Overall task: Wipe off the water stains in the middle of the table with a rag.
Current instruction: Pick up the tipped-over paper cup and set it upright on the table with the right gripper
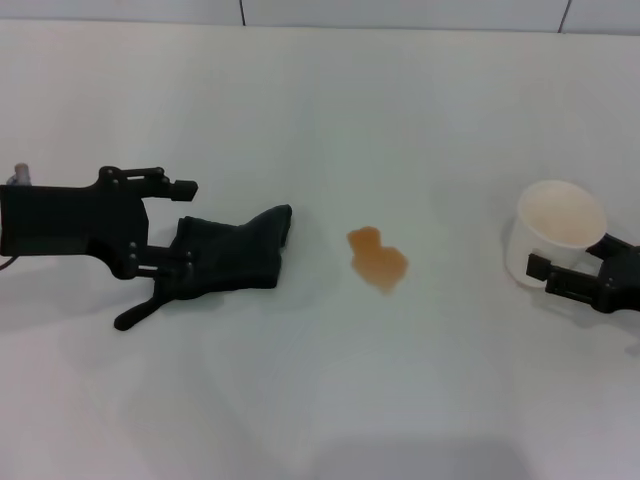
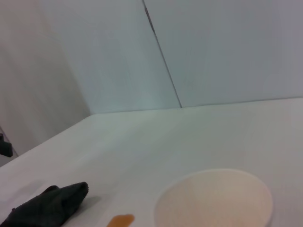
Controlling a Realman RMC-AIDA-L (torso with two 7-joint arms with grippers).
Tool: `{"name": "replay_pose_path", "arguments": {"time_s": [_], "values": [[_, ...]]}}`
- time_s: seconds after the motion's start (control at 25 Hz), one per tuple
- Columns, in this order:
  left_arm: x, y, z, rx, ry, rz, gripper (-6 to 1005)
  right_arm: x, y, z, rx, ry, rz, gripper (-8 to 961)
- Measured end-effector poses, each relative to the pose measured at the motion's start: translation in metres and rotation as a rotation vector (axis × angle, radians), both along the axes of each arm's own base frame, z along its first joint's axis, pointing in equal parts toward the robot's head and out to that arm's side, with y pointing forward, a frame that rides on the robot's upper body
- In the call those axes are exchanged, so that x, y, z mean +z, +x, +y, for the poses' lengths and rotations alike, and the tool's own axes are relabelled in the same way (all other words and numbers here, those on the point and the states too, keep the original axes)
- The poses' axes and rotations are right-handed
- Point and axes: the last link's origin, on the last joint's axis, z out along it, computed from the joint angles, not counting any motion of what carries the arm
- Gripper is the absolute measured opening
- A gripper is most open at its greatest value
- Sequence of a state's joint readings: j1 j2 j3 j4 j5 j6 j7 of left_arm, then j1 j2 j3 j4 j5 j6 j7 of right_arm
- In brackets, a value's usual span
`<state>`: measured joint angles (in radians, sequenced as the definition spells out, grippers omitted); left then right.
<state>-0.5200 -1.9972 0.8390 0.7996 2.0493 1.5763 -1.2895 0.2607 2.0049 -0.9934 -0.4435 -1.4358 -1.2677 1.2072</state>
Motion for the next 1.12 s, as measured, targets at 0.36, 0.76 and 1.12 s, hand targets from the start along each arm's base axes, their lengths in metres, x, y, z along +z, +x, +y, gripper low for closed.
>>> {"name": "replay_pose_path", "arguments": {"time_s": [0.36,0.76,1.12], "values": [[0.000,0.000,0.000,-0.001,0.002,0.000,833,0.001,0.003,-0.003,-0.014,0.006,0.002,872],[0.000,0.000,0.000,-0.001,0.002,0.000,832,0.001,0.008,-0.009,-0.026,0.005,-0.003,872],[0.000,0.000,0.000,-0.001,0.001,-0.002,833,0.002,0.013,-0.017,-0.044,0.007,0.001,873]]}}
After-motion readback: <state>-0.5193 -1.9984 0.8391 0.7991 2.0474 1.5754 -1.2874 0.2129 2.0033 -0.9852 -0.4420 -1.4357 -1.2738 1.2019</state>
